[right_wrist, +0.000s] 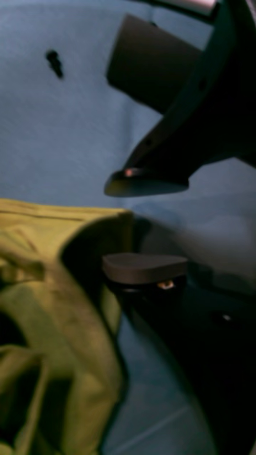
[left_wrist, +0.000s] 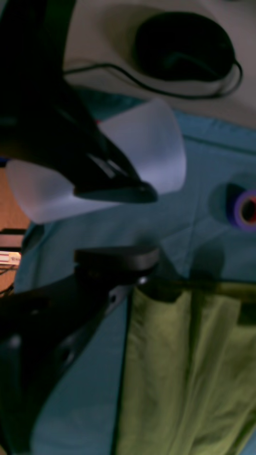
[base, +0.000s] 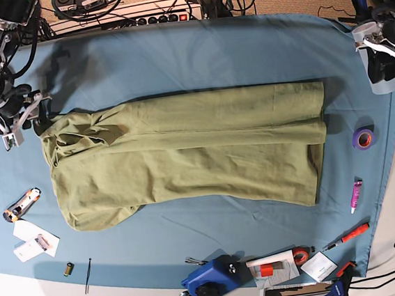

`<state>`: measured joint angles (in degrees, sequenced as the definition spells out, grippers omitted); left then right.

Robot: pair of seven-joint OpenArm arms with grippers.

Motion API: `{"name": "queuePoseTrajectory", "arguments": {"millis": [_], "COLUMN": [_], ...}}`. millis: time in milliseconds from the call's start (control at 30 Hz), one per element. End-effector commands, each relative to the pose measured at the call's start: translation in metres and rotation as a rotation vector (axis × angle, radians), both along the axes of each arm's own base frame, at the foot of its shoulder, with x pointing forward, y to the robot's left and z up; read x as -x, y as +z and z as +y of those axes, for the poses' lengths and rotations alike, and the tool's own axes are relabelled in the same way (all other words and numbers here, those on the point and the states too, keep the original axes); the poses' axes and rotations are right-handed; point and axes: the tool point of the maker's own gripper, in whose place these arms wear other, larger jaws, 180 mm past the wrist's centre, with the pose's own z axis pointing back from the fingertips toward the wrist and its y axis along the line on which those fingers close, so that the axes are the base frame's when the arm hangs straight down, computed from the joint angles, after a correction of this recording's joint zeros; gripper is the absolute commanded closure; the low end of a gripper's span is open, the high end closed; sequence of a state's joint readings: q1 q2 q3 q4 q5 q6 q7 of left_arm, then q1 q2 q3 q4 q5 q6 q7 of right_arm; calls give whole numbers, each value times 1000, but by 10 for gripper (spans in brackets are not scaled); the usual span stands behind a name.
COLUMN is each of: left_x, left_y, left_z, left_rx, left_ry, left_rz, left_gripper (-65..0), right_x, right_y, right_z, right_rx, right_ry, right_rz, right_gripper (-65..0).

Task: Layout the t-shirt on the table in an organized manner, then fold the t-shirt properly
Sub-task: 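Move the left gripper to the shirt's folded corner and grasp it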

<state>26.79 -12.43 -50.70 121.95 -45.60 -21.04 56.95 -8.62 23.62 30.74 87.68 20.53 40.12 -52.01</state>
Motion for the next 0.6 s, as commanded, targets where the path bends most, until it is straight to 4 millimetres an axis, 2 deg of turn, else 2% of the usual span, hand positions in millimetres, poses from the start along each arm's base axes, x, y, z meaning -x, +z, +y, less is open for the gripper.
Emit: {"name": "queuePoseTrajectory", "arguments": {"millis": [0,67,200,300,433,567], "left_x": [-6,-9,-17,-22,-31,-34], "left_y": [12,9,-10,-25,-35,-53], "left_z": [-2,-12,-57,-79,-92,-90], "left_rx": [-3,14,78,32,-22,-19], "left_ry": [-17,-45,-170,-233,-235,-205], "left_rz": [-49,-44,-2,34,41,76], "left_gripper": [-215,-215,-215,-216,-218,-218], "right_x": [-14,-18,-21,-21,-20,-19], "right_y": [20,24,25,26,25,24], "right_z": [-7,-8,-10,-12,-12,-12], "right_rx": [24,25,24,25,25,26], "right_ry": [6,5,-16,-29,-31,-33], "right_rz": [-63,-72,-81,-82,-78,-70], "right_gripper": [-262,-262,-262,-262,-262,-262]}}
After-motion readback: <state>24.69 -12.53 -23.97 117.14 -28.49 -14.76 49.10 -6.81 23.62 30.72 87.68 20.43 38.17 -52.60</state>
